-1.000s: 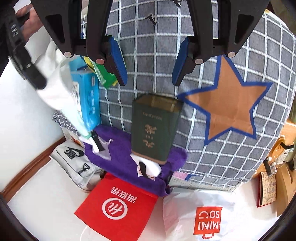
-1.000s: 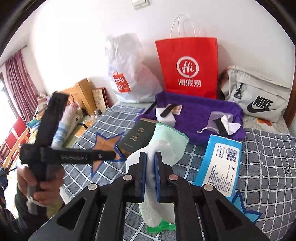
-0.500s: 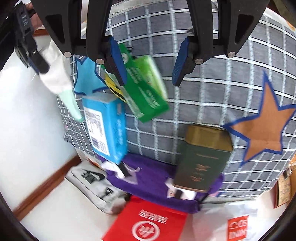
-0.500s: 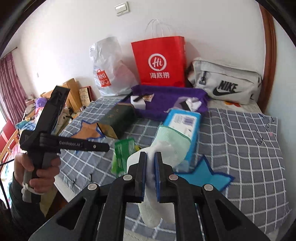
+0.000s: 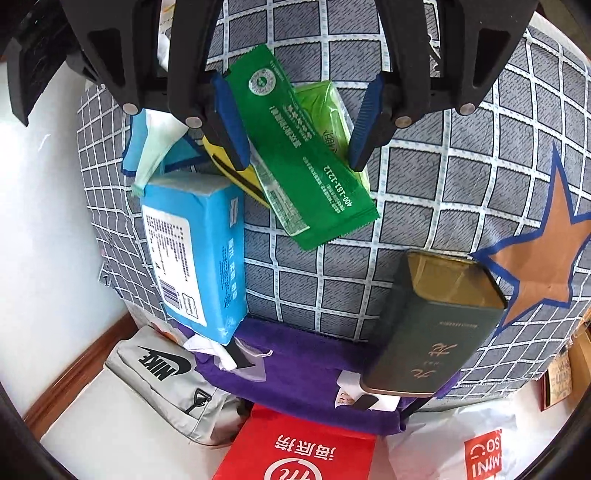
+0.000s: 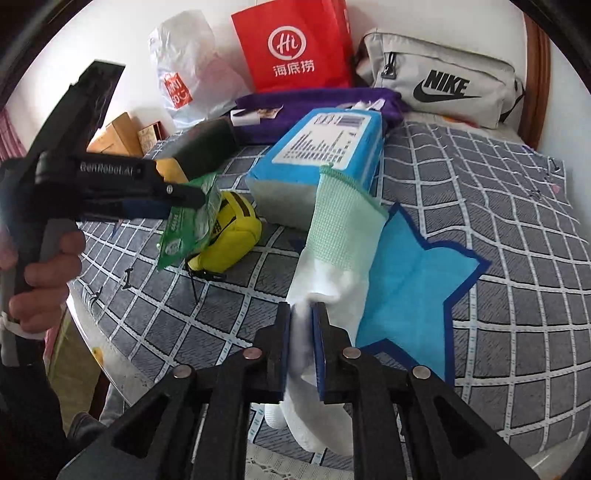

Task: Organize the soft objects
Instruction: 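Lift the green packet with the left tool while the right tool lifts the white glove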

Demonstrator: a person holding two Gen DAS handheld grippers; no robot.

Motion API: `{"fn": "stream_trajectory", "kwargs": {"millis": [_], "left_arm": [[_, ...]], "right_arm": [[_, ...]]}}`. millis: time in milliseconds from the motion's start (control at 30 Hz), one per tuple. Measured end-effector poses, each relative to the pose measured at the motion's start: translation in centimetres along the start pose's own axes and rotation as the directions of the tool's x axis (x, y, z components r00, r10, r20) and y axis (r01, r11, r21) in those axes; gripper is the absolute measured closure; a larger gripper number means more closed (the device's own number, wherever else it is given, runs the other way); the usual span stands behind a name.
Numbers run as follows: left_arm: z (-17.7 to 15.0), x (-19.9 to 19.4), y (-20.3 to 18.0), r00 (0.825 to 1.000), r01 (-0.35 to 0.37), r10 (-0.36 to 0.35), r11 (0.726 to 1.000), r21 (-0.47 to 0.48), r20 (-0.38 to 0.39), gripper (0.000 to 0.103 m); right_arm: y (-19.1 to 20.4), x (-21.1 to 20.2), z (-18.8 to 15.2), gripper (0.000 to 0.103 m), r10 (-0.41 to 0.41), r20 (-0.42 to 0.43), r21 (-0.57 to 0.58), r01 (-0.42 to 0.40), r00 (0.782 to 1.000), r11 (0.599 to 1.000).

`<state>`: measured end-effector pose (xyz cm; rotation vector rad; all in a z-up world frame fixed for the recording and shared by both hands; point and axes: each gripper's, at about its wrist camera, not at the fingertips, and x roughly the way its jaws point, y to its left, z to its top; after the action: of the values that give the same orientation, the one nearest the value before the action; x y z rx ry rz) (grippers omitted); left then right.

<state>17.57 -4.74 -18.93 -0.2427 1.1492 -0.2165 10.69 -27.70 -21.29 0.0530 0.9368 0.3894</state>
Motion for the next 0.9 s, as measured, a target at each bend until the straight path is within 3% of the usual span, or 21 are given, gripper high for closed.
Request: {"fn": "stream_trajectory", "kwargs": {"millis": [100,133,300,400,467,667,767,800,833,900], "left_arm": [[0.3,0.2,-0.5,1.0,-0.012,0.012,1.0,0.002,-0.002,0.045],[0.4,0.4,-0.7,1.0,-0.016,0.016,1.0,0.002,-0.004,0.039],[0.0,1.5,-1.9,0.992,-0.121,0.12,0.992,0.044,0.027,0.036],[-0.4,1.5,-1.7,0.989,-0.138,0.136,0.989,0.056,0.052,0.04],[-0.5,1.1,-1.2,0.989,-0.135,0.131,0.989,0.053,0.066,0.057],[-1.1,-0.2,1.6,0.997,-0.04,0.038,0.999,0.031,0.071,0.061],[-1.5,-0.9,3.0,0.998,0.012,-0.012,1.0,0.014,0.065,0.061],[-1.6,-1.3,3.6,0.997,0.008,-0.008,1.0,0.008,0.072,0.061],[-1.7,-1.6,4.1,0.997,-0.007,0.007,1.0,0.007,0.082,0.061],[-1.8,-2.6,5.4,0.993,-0.048,0.047,0.999,0.002,0.108,0.061]], "right_arm": [[0.0,0.1,-0.1,0.066,0.02,0.003,-0.01,-0.02,1.0,1.0],[0.1,0.0,0.0,0.06,0.021,0.01,-0.014,-0.021,1.0,1.0],[0.1,0.0,0.2,0.046,-0.019,0.038,-0.011,0.02,0.999,1.0],[-0.1,0.7,0.2,0.046,-0.064,0.032,0.002,0.064,0.997,0.998],[-0.4,1.1,0.1,0.046,-0.097,0.03,0.019,0.096,0.995,0.995],[-0.7,2.0,0.0,0.046,-0.15,0.03,0.051,0.148,0.988,0.988],[-0.4,2.0,0.1,0.061,-0.174,0.03,0.051,0.172,0.984,0.984],[-0.4,2.0,0.2,0.072,-0.188,0.026,0.05,0.187,0.982,0.981],[-0.4,2.0,0.4,0.077,-0.195,0.02,0.053,0.193,0.981,0.98],[-0.4,1.8,0.6,0.08,-0.182,0.014,0.063,0.181,0.983,0.981]]}}
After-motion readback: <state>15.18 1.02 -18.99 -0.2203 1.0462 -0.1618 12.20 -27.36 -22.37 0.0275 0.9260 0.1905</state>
